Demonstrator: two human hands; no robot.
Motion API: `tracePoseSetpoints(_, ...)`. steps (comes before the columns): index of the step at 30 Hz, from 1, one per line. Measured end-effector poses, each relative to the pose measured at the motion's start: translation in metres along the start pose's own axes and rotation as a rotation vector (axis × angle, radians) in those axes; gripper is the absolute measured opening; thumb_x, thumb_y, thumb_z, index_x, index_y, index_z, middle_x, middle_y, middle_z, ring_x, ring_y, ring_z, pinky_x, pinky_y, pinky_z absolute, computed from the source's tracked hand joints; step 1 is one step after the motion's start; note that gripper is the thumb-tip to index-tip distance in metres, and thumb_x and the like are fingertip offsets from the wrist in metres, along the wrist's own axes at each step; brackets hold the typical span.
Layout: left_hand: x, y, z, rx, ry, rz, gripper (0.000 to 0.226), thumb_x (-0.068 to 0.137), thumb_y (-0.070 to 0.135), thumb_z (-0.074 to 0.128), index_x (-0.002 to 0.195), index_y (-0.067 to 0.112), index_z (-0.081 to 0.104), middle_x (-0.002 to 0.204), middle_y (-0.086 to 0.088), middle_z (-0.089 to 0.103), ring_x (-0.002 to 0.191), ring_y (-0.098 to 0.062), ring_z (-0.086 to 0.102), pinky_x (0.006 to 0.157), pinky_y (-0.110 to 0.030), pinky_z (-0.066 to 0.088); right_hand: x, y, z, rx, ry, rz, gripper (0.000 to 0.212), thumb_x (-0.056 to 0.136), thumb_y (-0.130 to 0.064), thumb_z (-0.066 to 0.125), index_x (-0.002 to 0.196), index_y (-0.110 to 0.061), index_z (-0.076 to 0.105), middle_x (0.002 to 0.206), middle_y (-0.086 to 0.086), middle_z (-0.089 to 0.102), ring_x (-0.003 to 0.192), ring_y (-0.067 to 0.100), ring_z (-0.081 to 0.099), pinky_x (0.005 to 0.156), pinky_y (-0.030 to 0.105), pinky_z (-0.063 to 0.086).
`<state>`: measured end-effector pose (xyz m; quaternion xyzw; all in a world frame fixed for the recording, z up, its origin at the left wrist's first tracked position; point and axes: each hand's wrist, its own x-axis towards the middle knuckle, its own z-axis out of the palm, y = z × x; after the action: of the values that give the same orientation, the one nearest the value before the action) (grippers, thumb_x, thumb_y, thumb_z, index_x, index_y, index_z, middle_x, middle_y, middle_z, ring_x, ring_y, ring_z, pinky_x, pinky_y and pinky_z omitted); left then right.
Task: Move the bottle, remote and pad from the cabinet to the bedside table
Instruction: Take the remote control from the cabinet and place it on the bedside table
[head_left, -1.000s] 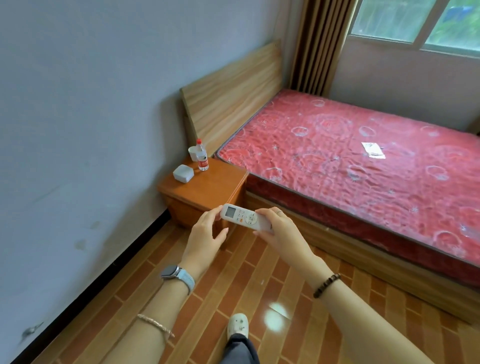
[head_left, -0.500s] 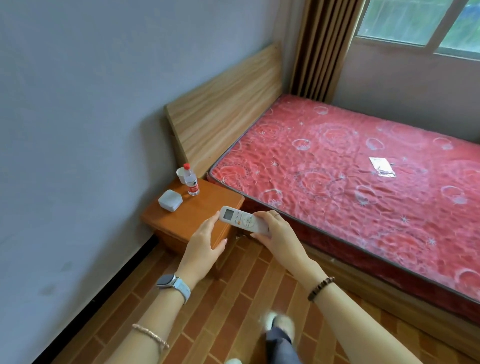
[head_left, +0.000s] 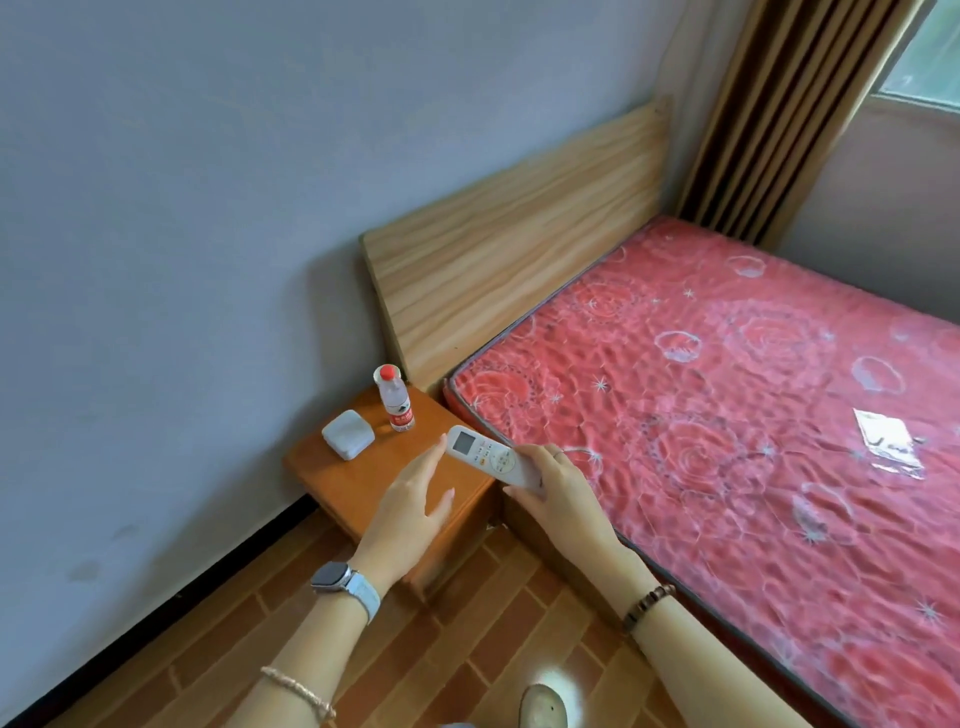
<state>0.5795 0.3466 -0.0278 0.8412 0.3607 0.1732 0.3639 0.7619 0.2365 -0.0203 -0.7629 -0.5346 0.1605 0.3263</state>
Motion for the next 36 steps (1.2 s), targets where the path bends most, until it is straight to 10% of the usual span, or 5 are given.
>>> tracePoseSetpoints(36,0.213,-0.259,0.157,0.057,-0.206,-0.216,0.057,0.095,0.018,0.052,0.147,0.015,0.028,0.155,0.003,0.024,0.143,-0.006,0.007,0.118,-0.027,0.008,0.242,0.205,0.275,-0.115,-0.067,0.260,0.044,0.077,-0.024,0.077,0.118,-0.017,0.062,0.103,0.002,0.057,0.093,0.020,0.043,0.086,0.034,0.039)
